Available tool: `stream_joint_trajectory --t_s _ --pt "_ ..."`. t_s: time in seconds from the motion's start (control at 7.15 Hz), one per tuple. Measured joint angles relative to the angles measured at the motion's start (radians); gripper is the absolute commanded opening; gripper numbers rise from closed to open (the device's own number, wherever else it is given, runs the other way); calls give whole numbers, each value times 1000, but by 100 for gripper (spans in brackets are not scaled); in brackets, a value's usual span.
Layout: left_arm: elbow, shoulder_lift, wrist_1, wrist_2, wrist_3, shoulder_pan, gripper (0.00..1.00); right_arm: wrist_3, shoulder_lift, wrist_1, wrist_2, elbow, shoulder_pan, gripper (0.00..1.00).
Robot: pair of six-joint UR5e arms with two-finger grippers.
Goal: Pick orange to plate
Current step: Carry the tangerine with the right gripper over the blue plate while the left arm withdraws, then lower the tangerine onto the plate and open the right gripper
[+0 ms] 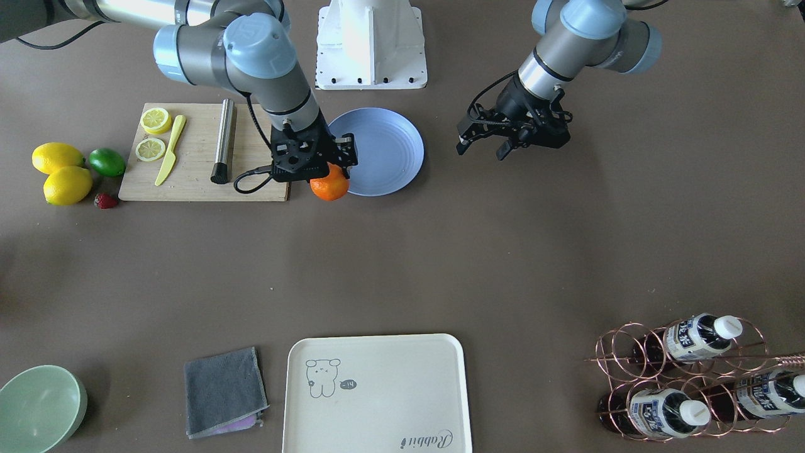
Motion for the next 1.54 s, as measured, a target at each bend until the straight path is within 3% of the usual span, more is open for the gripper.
stream_joint_trajectory --t_s 0.42,0.84,0.98,1.12,1.54 --pt "7 28 0 -73 85 -88 98 96 55 -52 -125 -11 -165 0" --pt "5 33 -3 -70 86 -92 98 101 58 -65 -155 -40 -201 0" --pt "6 33 -3 -68 86 -92 98 99 58 -65 -156 -48 -204 23" --pt "6 33 -3 -67 86 -92 98 97 57 -65 -157 -53 -204 99" --pt "7 32 -3 -68 87 -92 98 97 53 -66 -155 -42 -191 100"
